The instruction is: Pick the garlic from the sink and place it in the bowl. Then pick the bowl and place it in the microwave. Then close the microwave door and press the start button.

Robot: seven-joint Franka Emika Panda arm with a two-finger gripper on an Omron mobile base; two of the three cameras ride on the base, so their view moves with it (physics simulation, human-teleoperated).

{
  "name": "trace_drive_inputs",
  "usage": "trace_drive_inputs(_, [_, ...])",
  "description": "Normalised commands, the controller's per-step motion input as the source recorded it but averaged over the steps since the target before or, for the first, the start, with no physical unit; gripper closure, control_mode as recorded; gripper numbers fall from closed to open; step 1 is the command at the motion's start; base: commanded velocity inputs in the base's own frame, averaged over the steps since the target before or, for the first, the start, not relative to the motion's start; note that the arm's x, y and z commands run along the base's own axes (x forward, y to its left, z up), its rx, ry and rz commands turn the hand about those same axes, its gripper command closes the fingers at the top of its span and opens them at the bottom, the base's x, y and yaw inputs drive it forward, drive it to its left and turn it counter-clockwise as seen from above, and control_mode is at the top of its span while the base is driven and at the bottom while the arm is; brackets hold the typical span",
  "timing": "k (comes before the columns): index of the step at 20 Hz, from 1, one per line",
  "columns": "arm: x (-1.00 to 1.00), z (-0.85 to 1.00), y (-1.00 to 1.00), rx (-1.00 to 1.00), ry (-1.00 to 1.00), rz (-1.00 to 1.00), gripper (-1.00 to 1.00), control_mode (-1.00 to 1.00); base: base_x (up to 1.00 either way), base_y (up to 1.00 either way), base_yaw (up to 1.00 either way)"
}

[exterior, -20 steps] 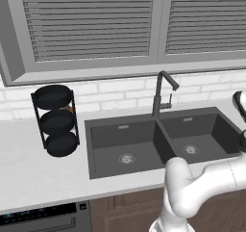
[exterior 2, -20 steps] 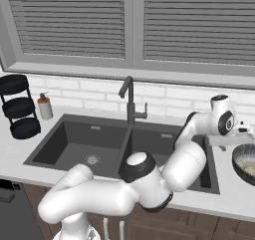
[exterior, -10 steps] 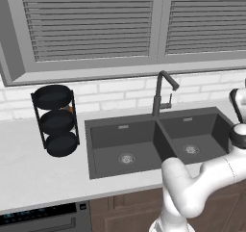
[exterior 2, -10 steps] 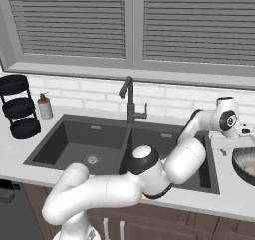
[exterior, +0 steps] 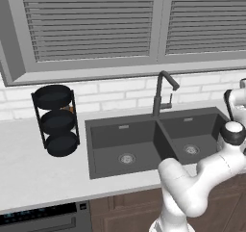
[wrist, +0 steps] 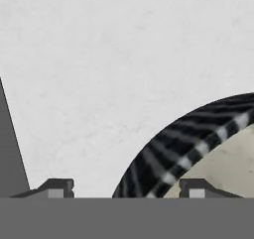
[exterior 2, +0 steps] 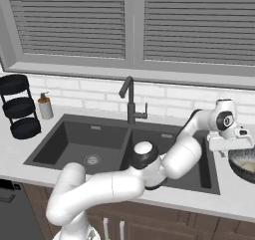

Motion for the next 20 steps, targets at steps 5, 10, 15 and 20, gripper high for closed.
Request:
trace_drive_inputs(5, [-0.27,-0.04,-0.01,0.02,0.0,0.05,1.0,-1.0,0.0,0.0,0.0])
trace_drive_inputs(10, [-0.64,0.0,0.02,0.0,-0.09,0.01,1.0,-1.0,0.0,0.0,0.0])
trace_drive_inputs(15, [-0.58,-0.14,0.93,-0.18,-0.42,0.35,1.0,-1.0,0.0,0.0,0.0])
trace_drive_inputs(20, [-0.16,-0.15,1.0,-0.34,-0.35,0.48,1.0,-1.0,0.0,0.0,0.0])
